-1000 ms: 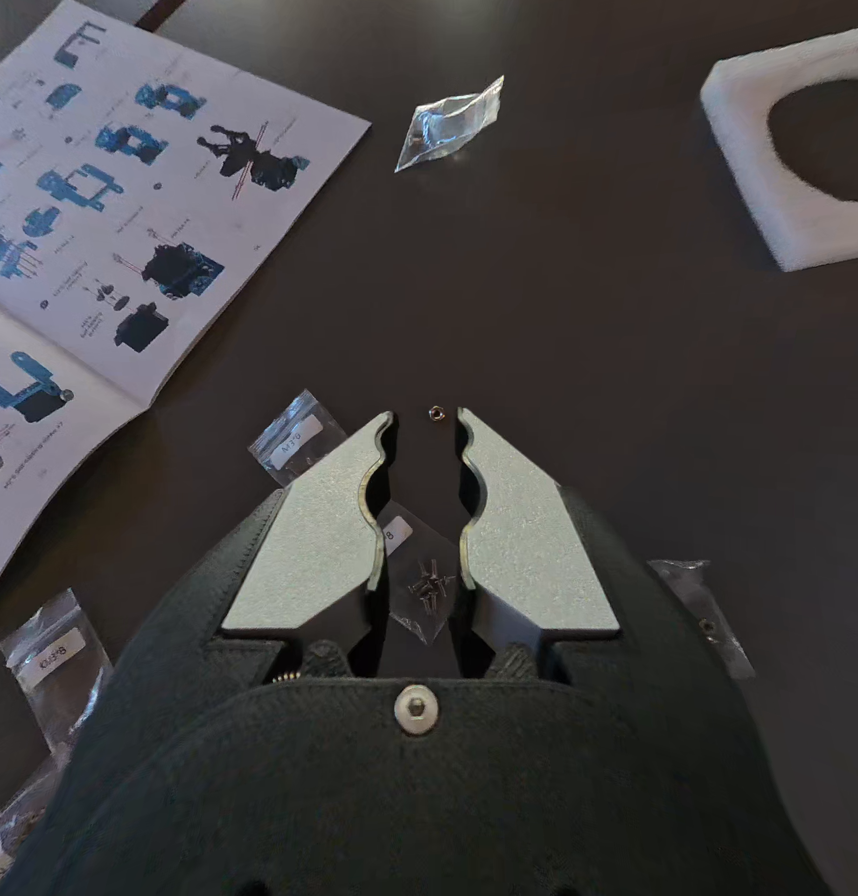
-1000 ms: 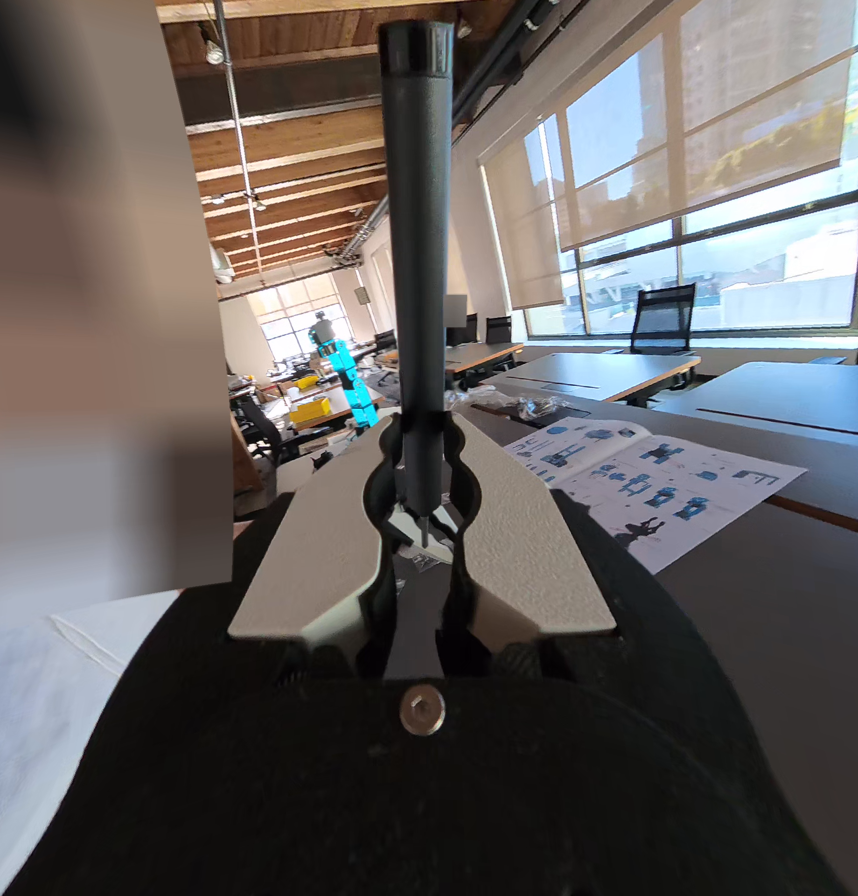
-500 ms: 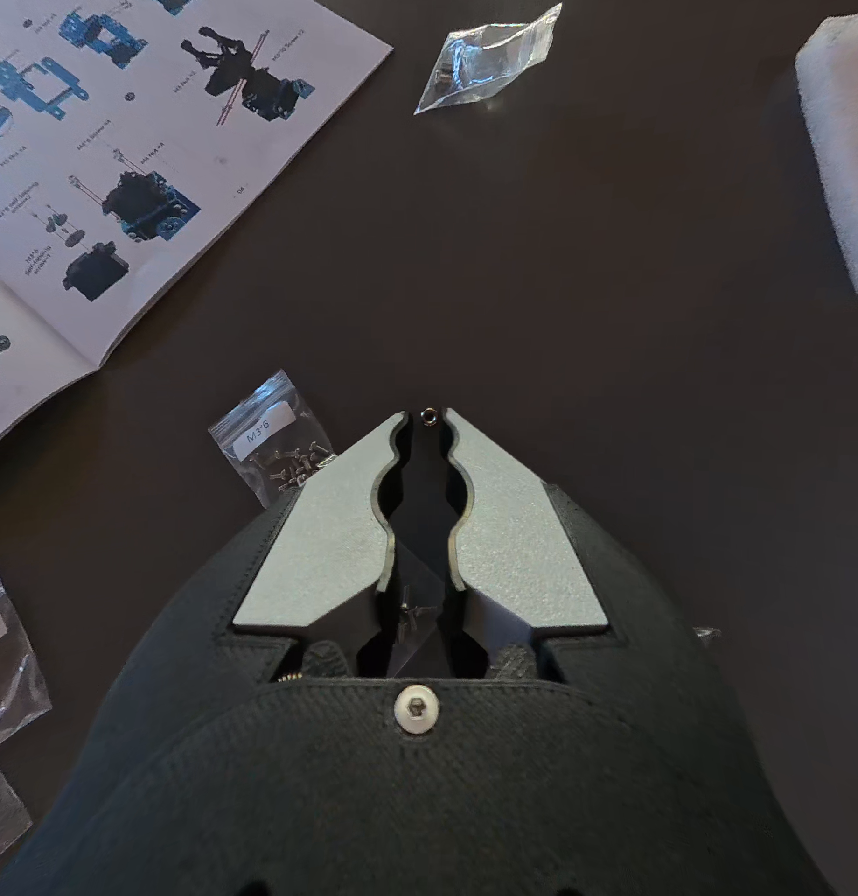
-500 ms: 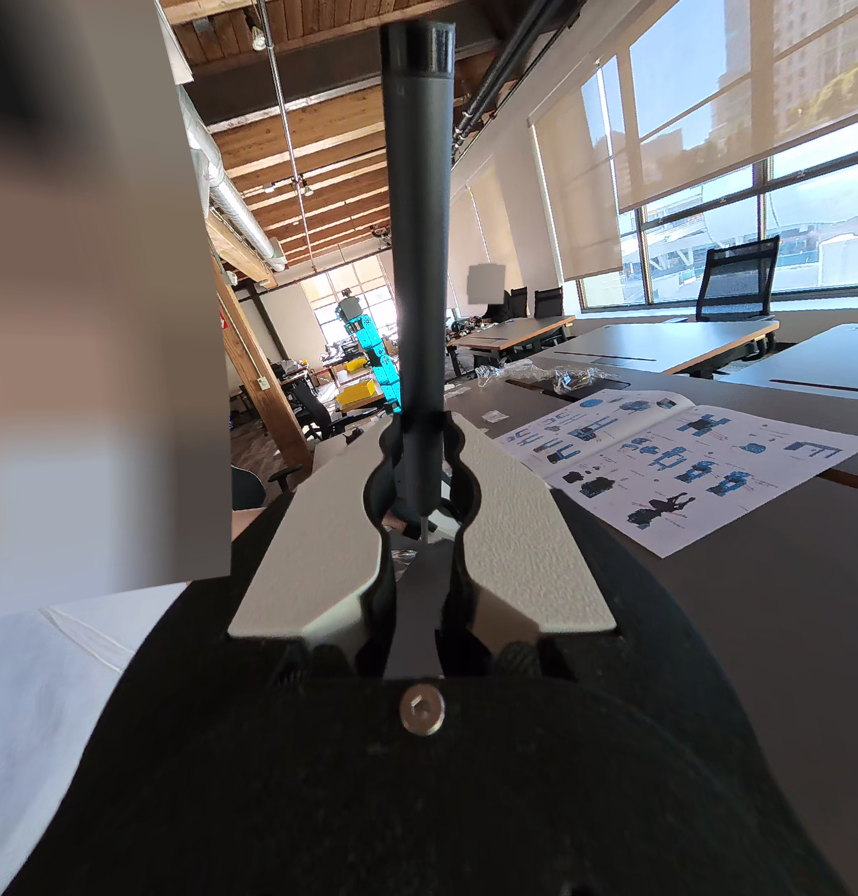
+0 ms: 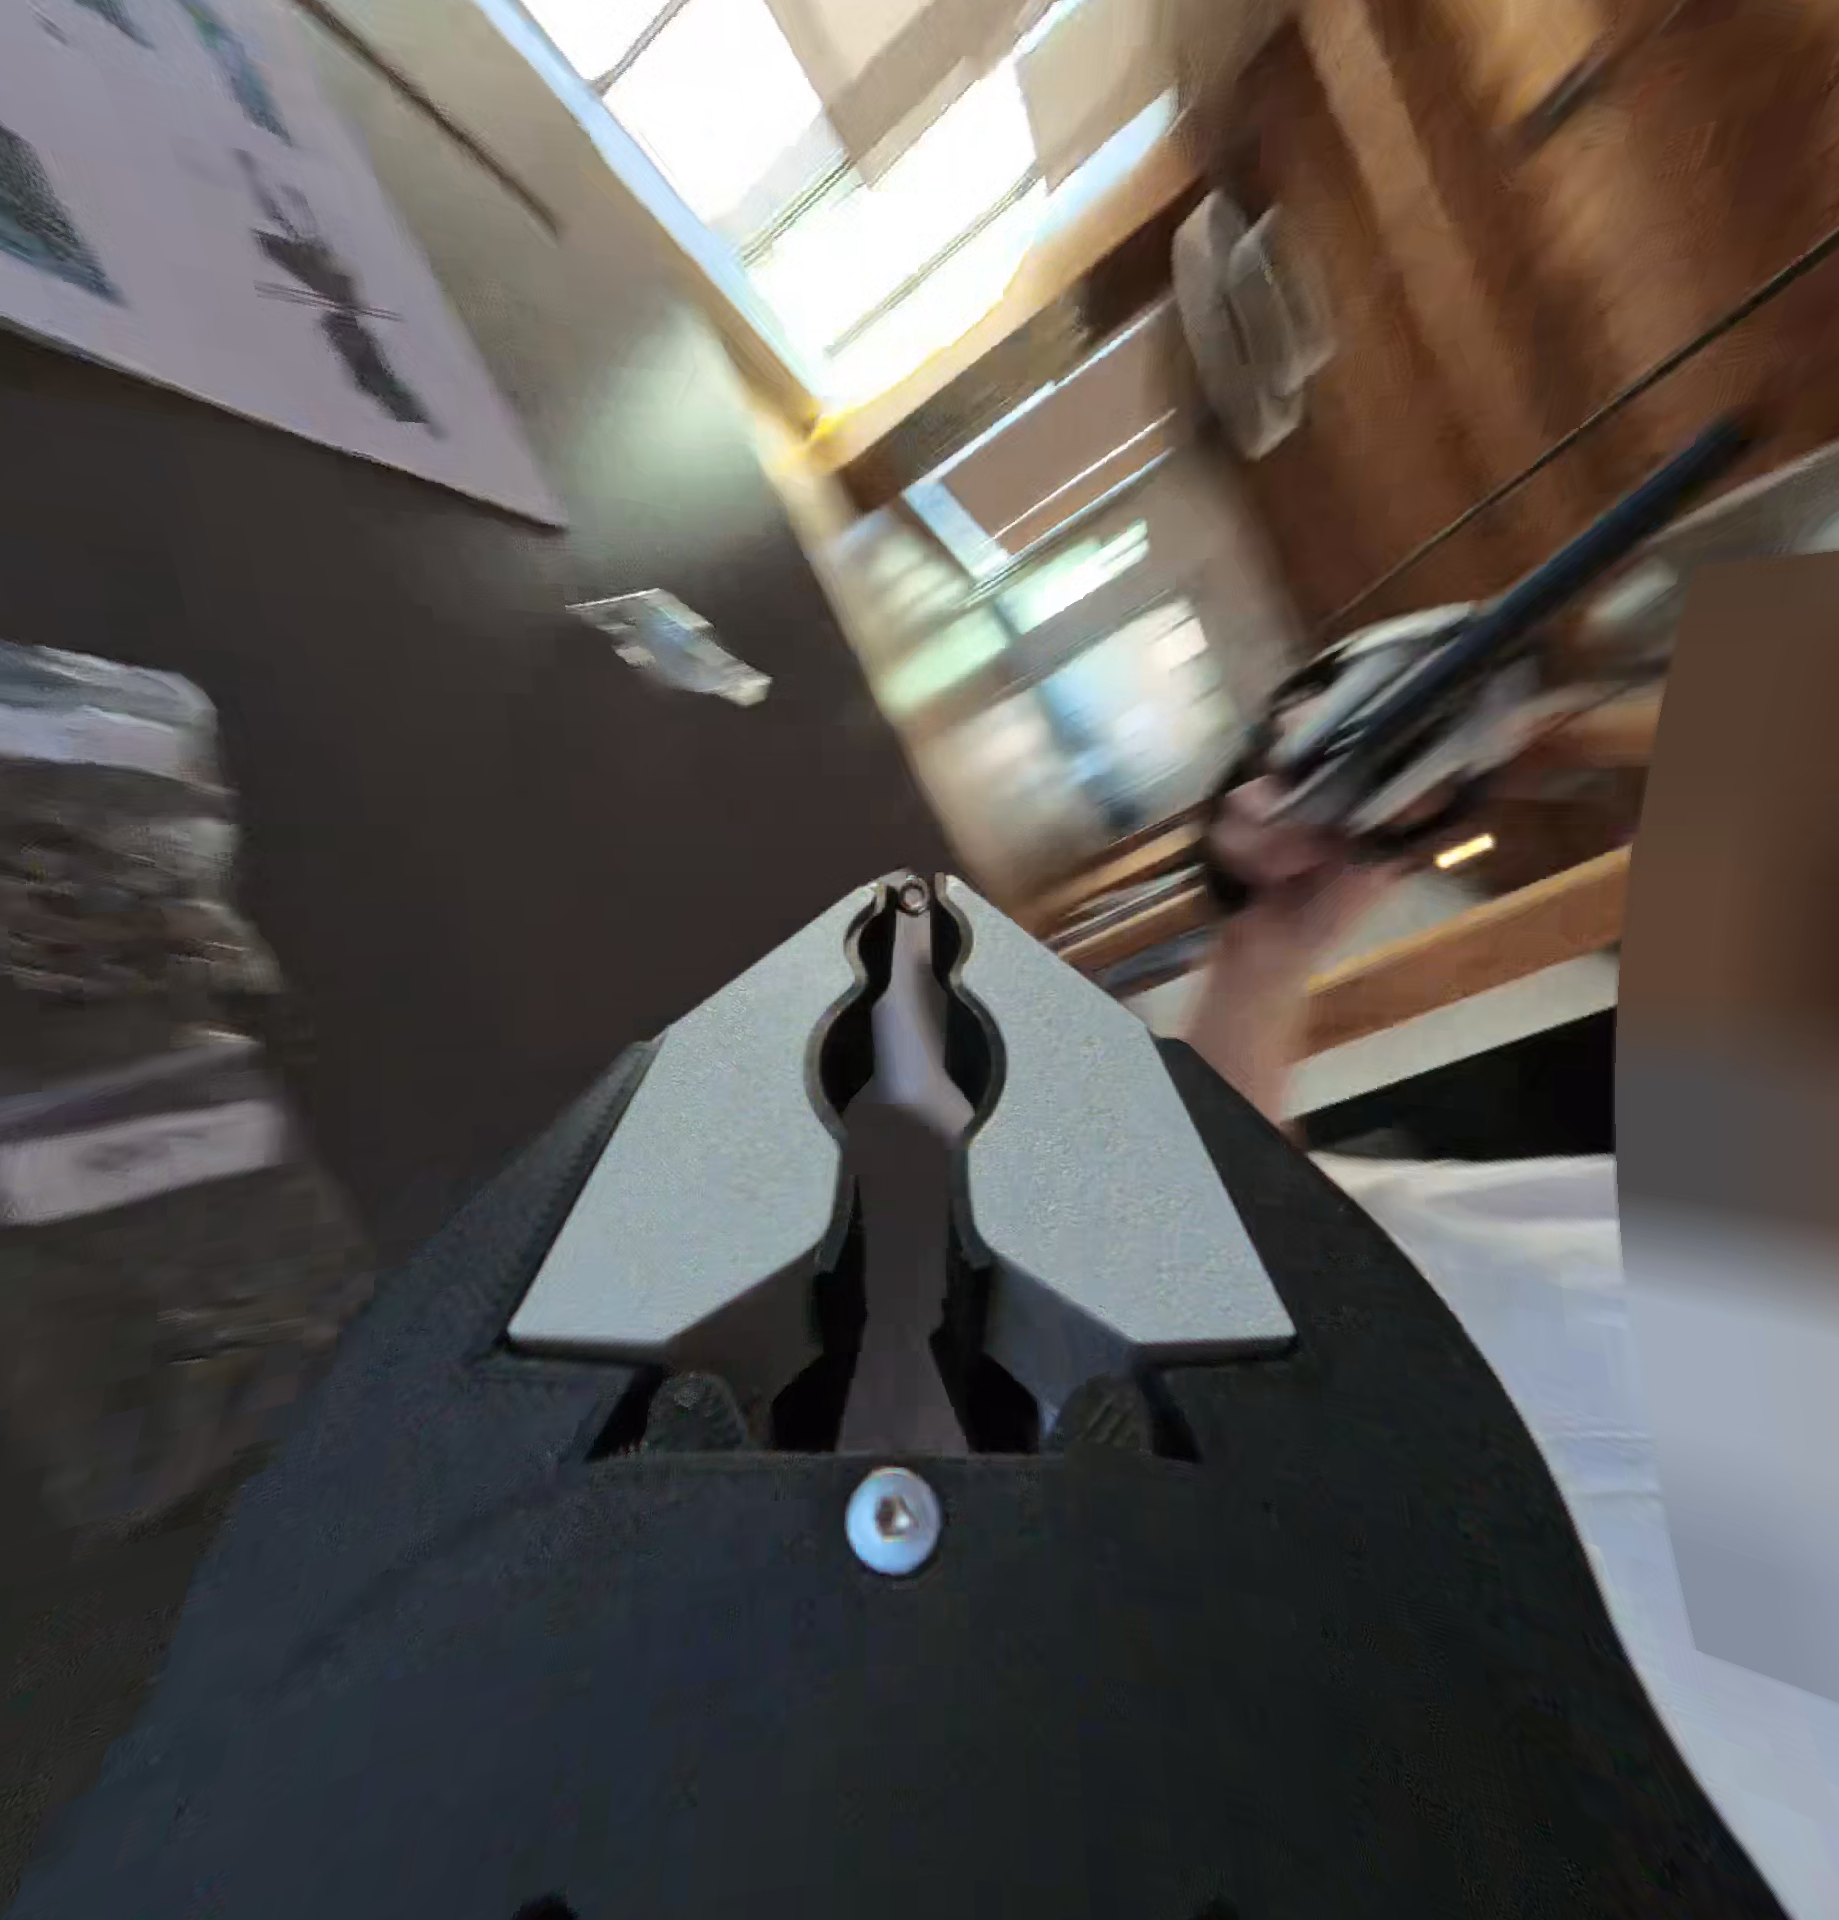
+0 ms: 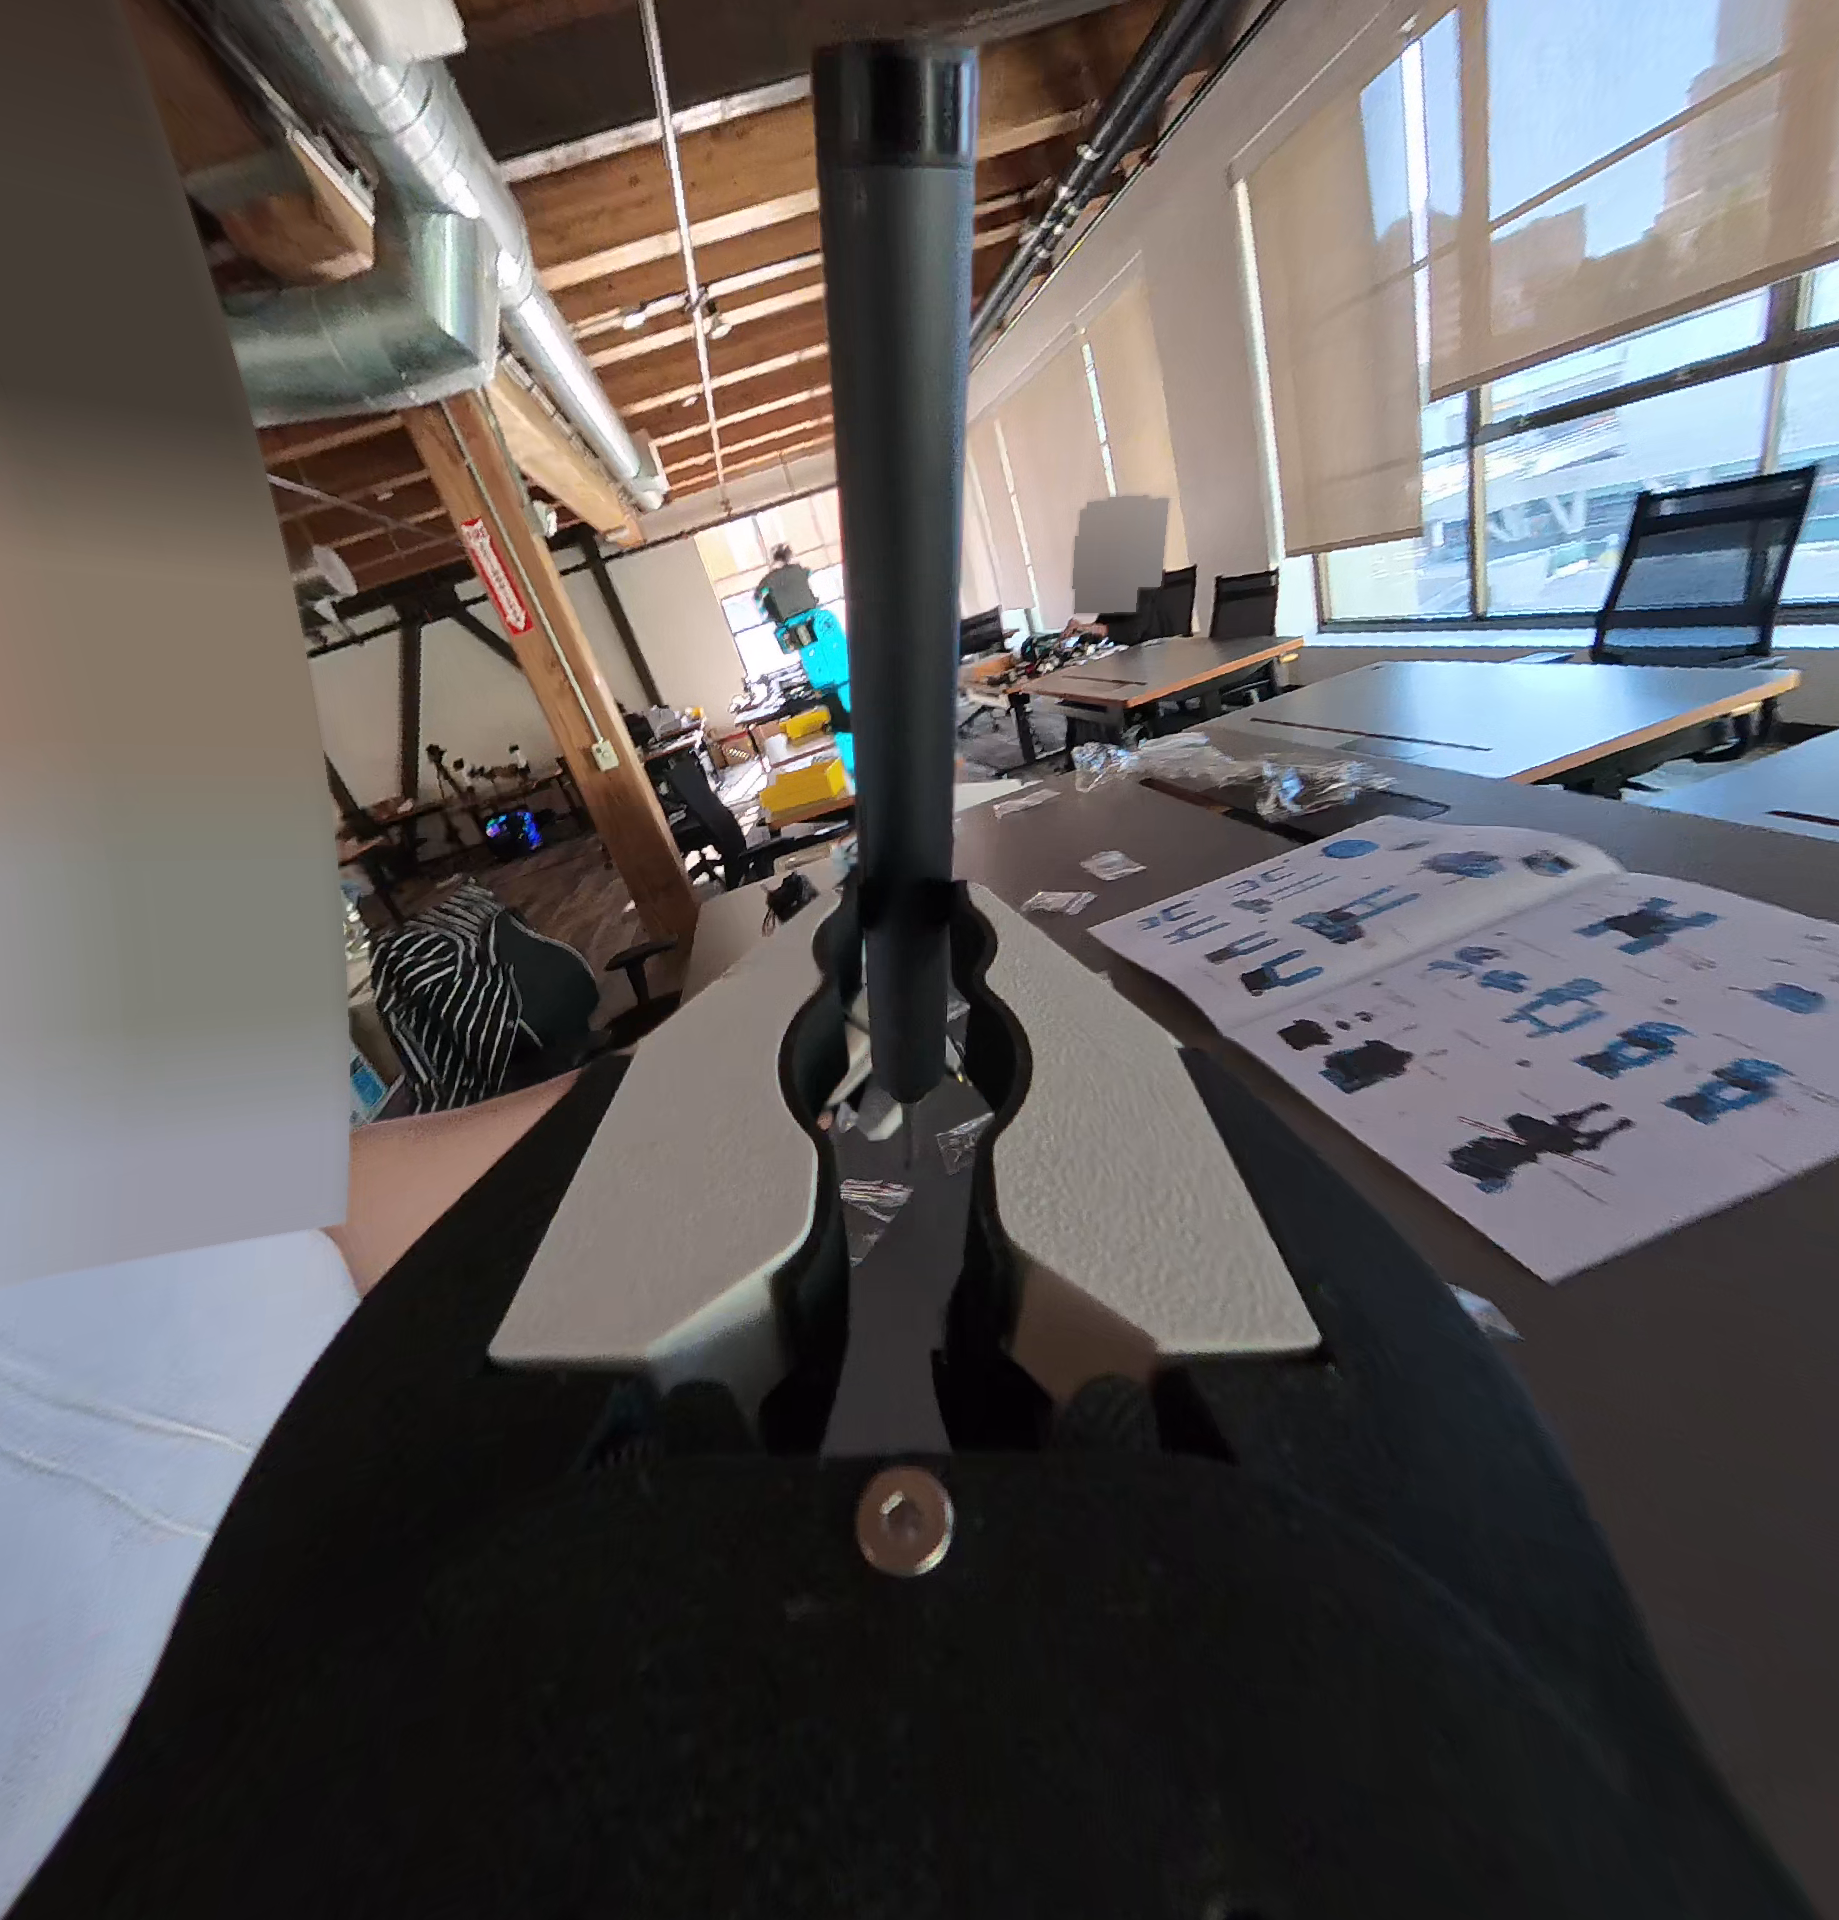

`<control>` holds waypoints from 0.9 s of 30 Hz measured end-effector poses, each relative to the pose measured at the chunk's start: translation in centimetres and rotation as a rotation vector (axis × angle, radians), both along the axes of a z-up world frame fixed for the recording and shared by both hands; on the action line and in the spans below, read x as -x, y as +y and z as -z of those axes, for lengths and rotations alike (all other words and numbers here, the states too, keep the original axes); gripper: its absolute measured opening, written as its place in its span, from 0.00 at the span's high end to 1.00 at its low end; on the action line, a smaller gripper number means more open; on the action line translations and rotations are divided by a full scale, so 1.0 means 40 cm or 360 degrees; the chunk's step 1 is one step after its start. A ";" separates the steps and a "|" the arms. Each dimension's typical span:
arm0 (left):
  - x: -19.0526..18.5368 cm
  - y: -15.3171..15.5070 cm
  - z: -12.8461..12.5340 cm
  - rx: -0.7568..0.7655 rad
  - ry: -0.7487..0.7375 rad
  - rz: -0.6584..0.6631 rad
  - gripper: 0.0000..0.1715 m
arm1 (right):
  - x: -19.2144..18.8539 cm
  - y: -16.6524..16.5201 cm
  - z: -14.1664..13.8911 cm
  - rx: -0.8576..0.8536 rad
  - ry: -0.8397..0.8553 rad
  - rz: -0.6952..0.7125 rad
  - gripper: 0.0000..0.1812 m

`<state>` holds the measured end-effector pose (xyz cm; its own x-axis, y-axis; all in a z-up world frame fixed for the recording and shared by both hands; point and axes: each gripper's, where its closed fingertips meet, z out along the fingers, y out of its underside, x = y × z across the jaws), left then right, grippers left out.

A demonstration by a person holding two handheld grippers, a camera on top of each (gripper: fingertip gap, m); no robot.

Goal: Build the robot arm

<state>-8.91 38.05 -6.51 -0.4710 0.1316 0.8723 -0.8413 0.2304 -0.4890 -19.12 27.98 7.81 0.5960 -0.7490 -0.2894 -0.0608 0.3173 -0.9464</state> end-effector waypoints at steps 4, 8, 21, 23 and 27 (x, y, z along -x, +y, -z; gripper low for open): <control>0.029 0.039 -0.082 0.0392 0.0699 0.0032 0.97 | -0.078 0.120 0.037 0.0021 0.0035 -0.0165 0.92; 0.063 0.054 -0.107 0.0518 0.1073 0.0037 0.97 | -0.132 0.215 0.047 0.0021 0.0089 -0.0318 0.92; 0.102 0.081 -0.143 0.0594 0.1120 0.0028 0.97 | -0.191 0.232 0.018 -0.0423 0.0169 -0.0491 0.92; 0.106 0.083 -0.148 0.0609 0.1129 0.0039 0.97 | -0.192 0.232 0.017 -0.0425 0.0165 -0.0485 0.92; 0.116 0.082 -0.159 0.0634 0.1133 0.0066 0.97 | -0.191 0.228 0.015 -0.0452 0.0167 -0.0485 0.92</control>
<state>-13.56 41.33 -0.16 0.1906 0.5003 0.8446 -0.9759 0.1896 0.1080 -11.49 37.11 7.20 0.7339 -0.4252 -0.5297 -0.2835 0.5170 -0.8077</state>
